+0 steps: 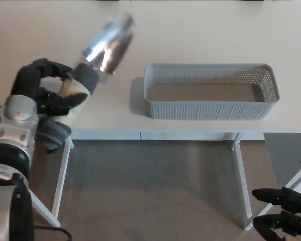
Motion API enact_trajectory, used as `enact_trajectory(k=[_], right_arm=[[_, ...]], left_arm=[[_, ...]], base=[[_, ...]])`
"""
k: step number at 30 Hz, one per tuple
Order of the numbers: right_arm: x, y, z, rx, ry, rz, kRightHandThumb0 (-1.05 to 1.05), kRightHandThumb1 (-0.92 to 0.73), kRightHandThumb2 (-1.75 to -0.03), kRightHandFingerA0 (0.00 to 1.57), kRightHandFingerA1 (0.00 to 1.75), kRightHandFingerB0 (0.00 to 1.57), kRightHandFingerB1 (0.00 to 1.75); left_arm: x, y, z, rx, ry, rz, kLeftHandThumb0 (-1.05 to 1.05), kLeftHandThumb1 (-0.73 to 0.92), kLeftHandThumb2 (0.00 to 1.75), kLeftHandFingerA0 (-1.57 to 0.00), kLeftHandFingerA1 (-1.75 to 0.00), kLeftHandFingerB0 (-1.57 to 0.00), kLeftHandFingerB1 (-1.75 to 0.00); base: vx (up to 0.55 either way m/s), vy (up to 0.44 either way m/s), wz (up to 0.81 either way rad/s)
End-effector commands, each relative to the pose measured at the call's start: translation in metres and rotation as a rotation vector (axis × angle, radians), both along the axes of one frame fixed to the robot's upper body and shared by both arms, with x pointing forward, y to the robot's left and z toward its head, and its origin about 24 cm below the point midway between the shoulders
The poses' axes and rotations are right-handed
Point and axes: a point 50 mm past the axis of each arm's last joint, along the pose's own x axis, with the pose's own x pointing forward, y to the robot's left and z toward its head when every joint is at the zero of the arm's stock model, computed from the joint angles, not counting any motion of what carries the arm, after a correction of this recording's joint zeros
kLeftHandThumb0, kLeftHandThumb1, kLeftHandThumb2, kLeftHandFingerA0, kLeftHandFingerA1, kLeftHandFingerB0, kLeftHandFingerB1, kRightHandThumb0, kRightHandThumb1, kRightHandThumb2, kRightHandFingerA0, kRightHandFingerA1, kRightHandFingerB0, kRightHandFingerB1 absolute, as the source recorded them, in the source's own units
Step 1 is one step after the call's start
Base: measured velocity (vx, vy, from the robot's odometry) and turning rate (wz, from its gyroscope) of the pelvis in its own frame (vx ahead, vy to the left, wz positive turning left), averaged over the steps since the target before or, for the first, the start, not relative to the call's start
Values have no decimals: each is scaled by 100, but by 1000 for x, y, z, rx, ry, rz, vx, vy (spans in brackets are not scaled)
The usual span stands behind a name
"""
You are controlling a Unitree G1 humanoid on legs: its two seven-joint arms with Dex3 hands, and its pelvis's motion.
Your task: The robot walks towards a desk on which a shovel is kept on the left hand side and a container is kept on the right hand side. The robot picks up the shovel using its left hand and places it in the container.
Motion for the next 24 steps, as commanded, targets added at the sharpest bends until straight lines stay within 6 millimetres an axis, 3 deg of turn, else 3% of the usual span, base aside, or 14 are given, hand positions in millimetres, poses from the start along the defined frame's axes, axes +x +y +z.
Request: enact_trajectory(k=[1, 4, 6, 7, 12, 14, 18, 19, 21, 23, 24], right_arm=[[0, -7, 3, -26, -1, -3, -44, -40, -83, 76, 73, 56, 61], [-1, -7, 3, -37, 1, 5, -45, -41, -83, 77, 73, 56, 60], [-2, -8, 3, -42, 1, 8, -44, -41, -83, 78, 73, 56, 61], [-2, -8, 4, -37, -4, 6, -43, -50, -55, 80, 60, 66, 49], [0, -8, 5, -32, 2, 11, -46, -50, -55, 78, 60, 65, 49], [-1, -7, 4, -30, 8, 13, -46, -50, -55, 77, 60, 65, 49], [-1, -7, 5, -43, 8, 15, -47, -49, -56, 79, 60, 65, 49], [-1, -7, 5, -37, 8, 13, -44, -52, -55, 79, 60, 67, 49], [-1, -7, 5, -38, 9, 17, -43, -51, -55, 80, 60, 67, 49], [-1, -7, 4, -35, 12, 16, -44, -50, -55, 80, 60, 66, 49], [-1, -7, 4, -36, 11, 17, -43, -51, -55, 80, 60, 68, 49]], left_arm=[[6, 23, 29, -247, -143, 211, -11, 75, 63, -81, -165, -69, -140], [8, 25, 36, -84, -149, 142, -11, 76, 68, -88, -162, -72, -138], [10, 22, 42, 3, -157, 83, -11, 70, 78, -92, -148, -79, -126], [13, 19, 48, 46, -173, 44, -9, 65, 87, -94, -146, -81, -126], [22, 3, 68, 197, -208, -102, -14, 69, 82, -87, -151, -78, -126], [26, -9, 79, 303, -251, -195, -11, 68, 87, -102, -127, -80, -125], [32, -29, 92, 414, -287, -312, -18, 69, 87, -105, -139, -84, -120], [36, -48, 103, 521, -306, -397, -19, 78, 64, -95, -140, -75, -122], [37, -66, 110, 654, -327, -471, -21, 68, 61, -72, -158, -63, -131], [36, -78, 112, 714, -383, -528, -22, 68, 61, -69, -158, -68, -106], [35, -83, 112, 735, -396, -544, -24, 68, 60, -76, -137, -77, -57]], base=[[0, 0, 0], [0, 0, 0], [0, 0, 0], [0, 0, 0], [0, 0, 0], [0, 0, 0], [0, 0, 0], [0, 0, 0], [0, 0, 0], [0, 0, 0], [0, 0, 0]])
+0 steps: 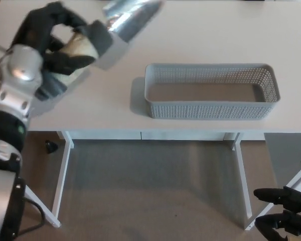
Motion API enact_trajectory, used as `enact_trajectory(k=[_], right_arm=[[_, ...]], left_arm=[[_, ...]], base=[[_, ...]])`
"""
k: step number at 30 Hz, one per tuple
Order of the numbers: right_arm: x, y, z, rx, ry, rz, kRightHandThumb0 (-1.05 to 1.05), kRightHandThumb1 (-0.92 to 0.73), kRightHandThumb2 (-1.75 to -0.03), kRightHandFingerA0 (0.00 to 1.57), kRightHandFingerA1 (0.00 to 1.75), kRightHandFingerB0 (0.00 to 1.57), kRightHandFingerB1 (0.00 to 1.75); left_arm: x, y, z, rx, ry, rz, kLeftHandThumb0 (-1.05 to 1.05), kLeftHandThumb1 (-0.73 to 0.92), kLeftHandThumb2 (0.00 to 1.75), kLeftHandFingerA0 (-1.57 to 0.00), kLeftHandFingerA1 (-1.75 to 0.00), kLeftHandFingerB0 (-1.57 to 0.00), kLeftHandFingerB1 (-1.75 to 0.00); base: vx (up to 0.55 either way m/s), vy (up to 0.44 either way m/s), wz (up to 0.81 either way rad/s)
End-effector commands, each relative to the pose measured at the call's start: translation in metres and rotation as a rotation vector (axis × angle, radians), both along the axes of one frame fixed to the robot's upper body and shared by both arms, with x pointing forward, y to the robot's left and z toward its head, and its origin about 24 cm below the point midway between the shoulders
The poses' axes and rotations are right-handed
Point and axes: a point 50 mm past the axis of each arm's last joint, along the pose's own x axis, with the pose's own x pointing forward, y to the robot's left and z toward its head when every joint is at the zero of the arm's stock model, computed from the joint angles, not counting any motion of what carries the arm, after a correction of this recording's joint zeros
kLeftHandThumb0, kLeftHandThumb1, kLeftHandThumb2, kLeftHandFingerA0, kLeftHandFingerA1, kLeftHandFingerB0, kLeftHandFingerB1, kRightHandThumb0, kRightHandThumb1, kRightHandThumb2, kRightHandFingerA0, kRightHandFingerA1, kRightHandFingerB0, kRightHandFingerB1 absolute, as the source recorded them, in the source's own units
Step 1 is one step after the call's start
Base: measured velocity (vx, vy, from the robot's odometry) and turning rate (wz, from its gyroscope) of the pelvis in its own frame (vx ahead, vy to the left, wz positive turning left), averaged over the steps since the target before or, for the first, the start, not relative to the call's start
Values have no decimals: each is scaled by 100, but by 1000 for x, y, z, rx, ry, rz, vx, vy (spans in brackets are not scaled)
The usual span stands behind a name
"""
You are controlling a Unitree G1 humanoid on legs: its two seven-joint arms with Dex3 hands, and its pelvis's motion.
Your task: The robot walks towards a desk on which a shovel is kept on the left hand side and a container is kept on the right hand side. The robot picks up the shovel using its left hand and places it in the container.
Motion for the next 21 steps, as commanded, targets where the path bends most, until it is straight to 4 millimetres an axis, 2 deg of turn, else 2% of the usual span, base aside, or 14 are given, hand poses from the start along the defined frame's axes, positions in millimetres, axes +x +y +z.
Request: enact_trajectory(k=[1, 2, 3, 4, 5, 6, 7, 8, 10, 13, 14, 19, 20, 21], right_arm=[[-2, -3, 1, -18, 9, 8, -43, -50, -55, 80, 61, 66, 49], [-3, -2, 0, -16, 14, 10, -44, -50, -55, 79, 60, 65, 48], [-4, -2, 0, -15, 16, 11, -44, -50, -55, 79, 60, 65, 48], [-5, -2, -1, -18, 16, 16, -42, -40, -83, 77, 74, 56, 61], [-6, -1, -1, -15, 16, 21, -45, -50, -55, 78, 60, 65, 49], [-6, 0, -1, -16, 17, 22, -45, -50, -55, 78, 60, 65, 49], [-6, 0, -1, -20, 16, 26, -44, -40, -83, 76, 73, 55, 61], [-5, 0, -1, -37, 11, 36, -45, -40, -83, 76, 72, 55, 60], [-5, 0, 0, -34, 9, 39, -45, -41, -83, 75, 72, 54, 60], [-4, 1, 0, -42, 15, 41, -46, -41, -83, 77, 72, 56, 60], [-4, 1, 0, -38, 14, 40, -46, -50, -55, 79, 59, 65, 48], [-5, 1, -2, -49, 17, 44, -47, -50, -55, 77, 59, 65, 48], [-5, 2, -2, -39, 14, 46, -44, -40, -83, 75, 73, 55, 60], [-5, 2, -2, -42, 15, 45, -46, -50, -55, 78, 59, 65, 48]], left_arm=[[1, -42, 25, 265, -163, -229, -16, 66, 59, -72, -138, -73, -67], [1, -47, 25, 294, -162, -241, -12, 68, 61, -68, -149, -75, -81], [1, -49, 25, 307, -163, -248, -12, 68, 61, -68, -149, -75, -81], [0, -53, 24, 309, -163, -268, -11, 70, 62, -75, -137, -83, -63], [-1, -59, 24, 333, -183, -284, -14, 69, 58, -73, -157, -67, -120], [-1, -58, 23, 334, -183, -284, -14, 69, 58, -73, -157, -67, -120], [-1, -61, 22, 338, -191, -293, -8, 72, 58, -66, -167, -56, -150], [-1, -66, 22, 355, -187, -312, 0, 71, 50, -66, -175, -47, -159], [-1, -67, 22, 363, -202, -315, -1, 69, 51, -64, -175, -49, -159], [-1, -73, 22, 383, -197, -326, -2, 65, 56, -74, -161, -61, -142], [-1, -74, 22, 384, -206, -330, -1, 68, 56, -74, -165, -58, -147], [-3, -80, 19, 392, -211, -355, -10, 82, 58, -72, -173, -50, -151], [-3, -80, 18, 399, -195, -355, -14, 81, 59, -63, -170, -49, -146], [-3, -80, 19, 401, -198, -360, -12, 85, 59, -73, -173, -50, -151]], base=[[0, 0, 0], [0, 0, 0], [0, 0, 0], [0, 0, 0], [0, 0, 0], [0, 0, 0], [0, 0, 0], [0, 0, 0], [0, 0, 0], [0, 0, 0], [0, 0, 0], [0, 0, 0], [0, 0, 0], [0, 0, 0]])
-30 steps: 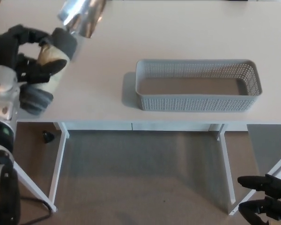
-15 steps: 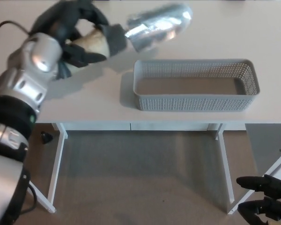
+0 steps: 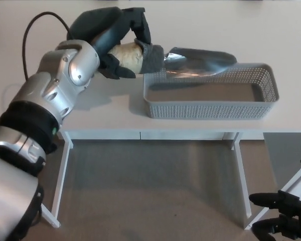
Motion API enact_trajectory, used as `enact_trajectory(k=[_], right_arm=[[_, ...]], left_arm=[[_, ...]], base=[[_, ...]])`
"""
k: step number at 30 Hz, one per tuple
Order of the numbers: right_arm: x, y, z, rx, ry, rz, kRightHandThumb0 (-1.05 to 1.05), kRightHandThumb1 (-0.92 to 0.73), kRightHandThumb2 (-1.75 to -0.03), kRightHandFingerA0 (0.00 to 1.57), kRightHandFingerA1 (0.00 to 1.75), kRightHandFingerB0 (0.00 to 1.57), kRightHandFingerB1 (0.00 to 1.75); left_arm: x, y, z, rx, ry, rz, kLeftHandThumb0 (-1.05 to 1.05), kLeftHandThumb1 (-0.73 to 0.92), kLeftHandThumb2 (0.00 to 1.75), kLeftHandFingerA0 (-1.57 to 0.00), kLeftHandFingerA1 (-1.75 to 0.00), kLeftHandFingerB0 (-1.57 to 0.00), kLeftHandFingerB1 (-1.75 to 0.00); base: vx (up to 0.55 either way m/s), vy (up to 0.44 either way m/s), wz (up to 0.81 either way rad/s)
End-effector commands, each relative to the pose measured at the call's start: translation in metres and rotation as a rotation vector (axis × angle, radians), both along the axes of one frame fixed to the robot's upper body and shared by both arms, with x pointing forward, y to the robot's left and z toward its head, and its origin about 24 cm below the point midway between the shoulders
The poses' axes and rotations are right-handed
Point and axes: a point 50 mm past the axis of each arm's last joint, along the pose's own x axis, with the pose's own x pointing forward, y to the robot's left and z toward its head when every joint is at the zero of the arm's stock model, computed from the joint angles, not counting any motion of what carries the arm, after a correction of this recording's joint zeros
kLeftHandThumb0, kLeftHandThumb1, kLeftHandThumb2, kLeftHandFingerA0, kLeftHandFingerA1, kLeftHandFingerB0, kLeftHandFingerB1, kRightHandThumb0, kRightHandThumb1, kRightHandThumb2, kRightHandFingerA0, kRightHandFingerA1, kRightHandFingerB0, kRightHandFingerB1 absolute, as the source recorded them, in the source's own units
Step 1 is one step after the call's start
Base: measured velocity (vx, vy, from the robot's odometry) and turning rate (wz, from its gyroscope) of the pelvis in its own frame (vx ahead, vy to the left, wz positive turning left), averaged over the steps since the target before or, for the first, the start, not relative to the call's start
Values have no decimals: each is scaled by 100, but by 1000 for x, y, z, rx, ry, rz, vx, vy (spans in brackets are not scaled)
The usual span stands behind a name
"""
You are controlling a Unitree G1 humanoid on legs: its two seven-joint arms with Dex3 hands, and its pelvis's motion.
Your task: The robot walks towards a desk on which a shovel is kept on the left hand side and a container is kept on the right hand side. The robot picks up the shovel using its left hand and places it in the container.
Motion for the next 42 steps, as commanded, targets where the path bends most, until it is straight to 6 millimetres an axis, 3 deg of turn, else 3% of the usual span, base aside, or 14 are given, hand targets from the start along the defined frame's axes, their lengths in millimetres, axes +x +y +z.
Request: enact_trajectory(k=[1, 5, 7, 8, 11, 19, 21, 24, 27, 30, 32, 34, 36, 42], right_arm=[[-2, -3, 0, -15, -4, 0, -46, -50, -55, 79, 59, 65, 48], [0, -1, -1, -21, -1, 7, -47, -50, -55, 78, 59, 65, 48], [2, -1, -1, -36, 1, 12, -45, -41, -84, 77, 72, 55, 59], [2, -1, -1, -39, 0, 13, -46, -42, -84, 75, 72, 54, 59], [3, 1, -2, -18, 4, 7, -45, -41, -83, 73, 71, 56, 59], [3, 4, 0, -18, -6, 23, -47, -50, -56, 76, 58, 66, 48], [4, 4, 0, -38, -9, 31, -48, -50, -56, 76, 58, 66, 48], [4, 4, 0, -30, -8, 34, -47, -42, -84, 75, 72, 54, 59], [4, 4, 1, -30, -9, 37, -47, -42, -84, 77, 72, 55, 59], [5, 4, 1, -41, -6, 41, -48, -42, -84, 76, 72, 55, 59], [5, 3, 1, -45, -2, 42, -49, -43, -84, 72, 71, 53, 58], [5, 2, 1, -37, -3, 36, -48, -42, -84, 75, 72, 53, 58], [7, 3, 2, -26, -8, 39, -46, -41, -84, 73, 72, 48, 57], [8, 2, 3, -12, -29, 43, -51, -50, -57, 72, 60, 56, 45]], left_arm=[[0, -9, 13, 15, -61, -64, -15, 81, 59, -63, -171, -49, -150], [0, -12, 11, 50, -81, -57, -13, 70, 51, -69, -170, -50, -148], [0, -17, 11, 56, -81, -66, -11, 59, 54, -70, -164, -79, -95], [-1, -19, 11, 55, -81, -82, -12, 67, 53, -72, -170, -61, -139], [-2, -23, 9, 62, -101, -90, -24, 59, 55, -75, -163, -81, -97], [-6, -46, -1, 86, -146, -126, -21, 71, 53, -66, -174, -55, -159], [-7, -53, -1, 83, -119, -158, -27, 67, 61, -74, -163, -78, -75], [-9, -59, -3, 89, -123, -180, -22, 74, 61, -74, -172, -66, -145], [-10, -66, -5, 65, -83, -172, -29, 66, 62, -83, -146, -77, -52], [-10, -70, -7, 61, -77, -169, -24, 67, 63, -82, -146, -80, -69], [-11, -70, -9, 53, -76, -174, -20, 75, 62, -78, -168, -63, -143], [-11, -72, -11, 52, -57, -178, -23, 71, 64, -73, -152, -61, -98], [-7, -72, -13, 164, 111, -157, -86, 51, 86, 0, 0, 0, -2], [-3, -68, -8, 252, 178, -129, -104, 68, 61, 0, 0, 0, 0]], base=[[0, 0, 0], [0, 0, 0], [0, 0, 0], [0, 0, 0], [0, 0, 0], [0, 0, 0], [0, 0, 0], [0, 0, 0], [0, 0, 0], [0, 0, 0], [0, 0, 0], [0, 0, 0], [0, 0, 0], [0, 0, 0]])
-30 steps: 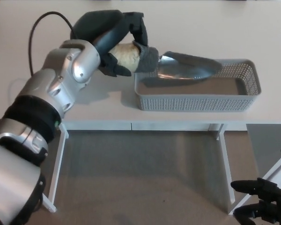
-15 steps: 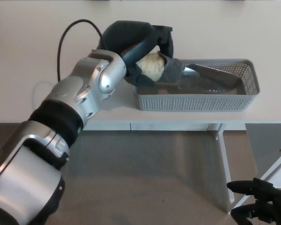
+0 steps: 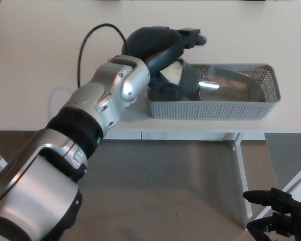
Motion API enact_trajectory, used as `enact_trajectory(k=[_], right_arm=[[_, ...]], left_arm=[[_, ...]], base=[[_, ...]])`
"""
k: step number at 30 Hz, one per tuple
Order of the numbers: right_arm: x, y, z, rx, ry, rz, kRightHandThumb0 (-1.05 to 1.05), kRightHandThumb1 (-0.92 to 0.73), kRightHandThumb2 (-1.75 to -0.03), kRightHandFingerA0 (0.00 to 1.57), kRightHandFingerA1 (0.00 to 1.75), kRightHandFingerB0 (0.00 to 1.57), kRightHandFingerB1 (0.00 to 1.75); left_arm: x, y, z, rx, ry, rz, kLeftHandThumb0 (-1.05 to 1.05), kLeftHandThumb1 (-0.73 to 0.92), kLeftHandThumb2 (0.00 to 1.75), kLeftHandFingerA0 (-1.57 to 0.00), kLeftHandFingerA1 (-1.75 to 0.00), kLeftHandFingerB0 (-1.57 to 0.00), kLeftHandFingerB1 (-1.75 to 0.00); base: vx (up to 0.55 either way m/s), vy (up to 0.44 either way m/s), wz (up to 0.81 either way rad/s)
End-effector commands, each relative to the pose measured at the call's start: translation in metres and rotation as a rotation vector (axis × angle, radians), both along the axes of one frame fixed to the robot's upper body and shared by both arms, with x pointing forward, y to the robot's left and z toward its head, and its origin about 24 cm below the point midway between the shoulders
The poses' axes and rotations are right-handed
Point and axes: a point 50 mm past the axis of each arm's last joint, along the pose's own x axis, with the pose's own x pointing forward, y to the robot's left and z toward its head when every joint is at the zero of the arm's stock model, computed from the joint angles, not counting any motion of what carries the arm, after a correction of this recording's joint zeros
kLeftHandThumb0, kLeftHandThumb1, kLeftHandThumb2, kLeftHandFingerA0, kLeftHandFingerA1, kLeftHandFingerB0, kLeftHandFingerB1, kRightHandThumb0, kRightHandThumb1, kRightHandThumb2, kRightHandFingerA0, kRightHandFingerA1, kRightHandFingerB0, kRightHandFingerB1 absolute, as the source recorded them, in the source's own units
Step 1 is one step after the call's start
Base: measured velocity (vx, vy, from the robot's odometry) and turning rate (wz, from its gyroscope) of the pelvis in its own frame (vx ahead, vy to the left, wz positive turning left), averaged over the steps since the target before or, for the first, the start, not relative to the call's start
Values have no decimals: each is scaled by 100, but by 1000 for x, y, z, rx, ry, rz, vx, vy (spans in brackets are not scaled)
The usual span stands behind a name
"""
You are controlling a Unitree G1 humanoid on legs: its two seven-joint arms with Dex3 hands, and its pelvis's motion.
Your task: The robot walks towards a desk on which a shovel is kept on the left hand side and a container is kept on the right hand side. The robot picks up the shovel using its left hand and places it in the container.
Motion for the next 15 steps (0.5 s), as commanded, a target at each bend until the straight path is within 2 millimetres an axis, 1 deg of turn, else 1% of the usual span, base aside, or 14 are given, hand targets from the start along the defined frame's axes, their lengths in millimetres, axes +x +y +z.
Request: enact_trajectory(k=[1, 3, 4, 8, 9, 10, 11, 12, 13, 14, 15], right_arm=[[3, -6, 4, 6, -29, 2, -51, -49, -58, 72, 60, 56, 45], [3, -5, 5, 9, -32, 3, -52, -48, -58, 73, 60, 55, 45], [3, -5, 5, 13, -30, 4, -49, -52, -56, 73, 59, 56, 44], [-1, -6, 3, 19, -29, 4, -50, -53, -55, 72, 59, 53, 43], [0, -6, 1, 24, -27, -1, -48, -52, -56, 70, 59, 54, 43], [0, -6, 0, 18, -27, -1, -54, -42, -77, 65, 66, 49, 54], [-4, -7, -2, 17, -17, -6, -54, -42, -77, 64, 65, 48, 54], [-4, -7, -1, 5, -17, -1, -50, -53, -56, 68, 57, 53, 43], [-2, -8, -1, -2, -18, 1, -50, -53, -56, 68, 56, 52, 43], [-1, -8, -1, -7, -20, 2, -50, -53, -56, 68, 56, 52, 43], [-1, -7, -1, -10, -18, 3, -49, -53, -56, 68, 56, 52, 42]], left_arm=[[8, 6, 10, 146, 132, 59, -105, 68, 62, 0, 0, 0, 0], [9, 10, 11, 145, 134, 66, -105, 71, 63, 0, 0, 0, 0], [9, 12, 12, 140, 133, 69, -105, 72, 61, 0, 0, 0, 0], [10, 18, 20, 102, 133, 65, -105, 72, 62, 0, 0, 0, 0], [11, 20, 26, 101, 105, 57, -105, 73, 63, 0, 0, 0, 0], [10, 20, 36, 113, 50, 45, -105, 74, 63, 0, 0, 0, 0], [6, 18, 43, 77, 33, 19, -105, 73, 61, 0, 0, 0, 0], [2, 19, 56, 39, 8, -15, -100, 73, 62, 0, 0, 0, 0], [-3, 21, 68, 4, -18, -46, -96, 54, 86, 0, 0, 0, 0], [-8, 23, 77, -26, -42, -69, -96, 54, 86, 0, 0, 0, 0], [-14, 25, 87, -52, -79, -96, -95, 71, 62, 0, 0, 0, 0]], base=[[0, 0, 0], [0, 0, 0], [0, 0, 0], [0, 0, 0], [0, 0, 0], [0, 0, 0], [0, 0, 0], [0, 0, 0], [0, 0, 0], [0, 0, 0], [0, 0, 0]])
